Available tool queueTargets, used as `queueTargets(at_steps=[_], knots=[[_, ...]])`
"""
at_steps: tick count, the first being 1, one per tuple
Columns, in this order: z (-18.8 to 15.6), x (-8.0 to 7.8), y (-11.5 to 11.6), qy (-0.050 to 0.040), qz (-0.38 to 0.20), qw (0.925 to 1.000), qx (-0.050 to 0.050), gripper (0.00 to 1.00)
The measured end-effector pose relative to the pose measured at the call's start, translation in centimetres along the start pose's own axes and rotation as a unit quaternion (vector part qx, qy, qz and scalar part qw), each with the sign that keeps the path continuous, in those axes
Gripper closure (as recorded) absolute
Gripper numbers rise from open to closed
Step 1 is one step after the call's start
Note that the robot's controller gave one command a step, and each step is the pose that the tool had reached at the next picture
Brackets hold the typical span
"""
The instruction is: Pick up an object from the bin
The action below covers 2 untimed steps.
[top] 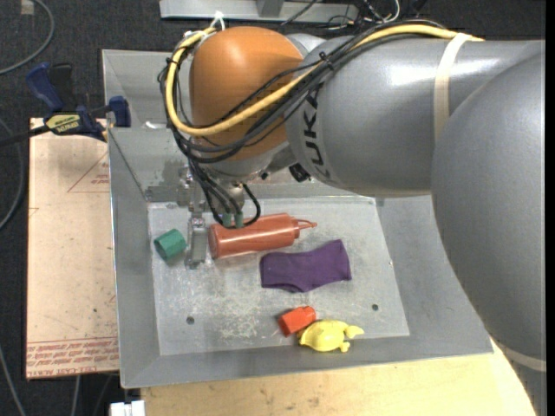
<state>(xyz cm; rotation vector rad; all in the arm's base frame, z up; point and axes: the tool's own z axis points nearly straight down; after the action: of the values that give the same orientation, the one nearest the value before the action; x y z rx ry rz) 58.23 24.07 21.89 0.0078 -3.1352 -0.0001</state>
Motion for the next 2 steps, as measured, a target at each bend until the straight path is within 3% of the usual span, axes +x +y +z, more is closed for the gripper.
queueTargets(at_steps=[1,2], knots=[[-0.5,-0.2,-0.1,-0.0037,0.002,1.0,-0.001,0.0],[5.9,1.3,1.2,-0.0005,-0.015,0.9999,-0.001,0.0]])
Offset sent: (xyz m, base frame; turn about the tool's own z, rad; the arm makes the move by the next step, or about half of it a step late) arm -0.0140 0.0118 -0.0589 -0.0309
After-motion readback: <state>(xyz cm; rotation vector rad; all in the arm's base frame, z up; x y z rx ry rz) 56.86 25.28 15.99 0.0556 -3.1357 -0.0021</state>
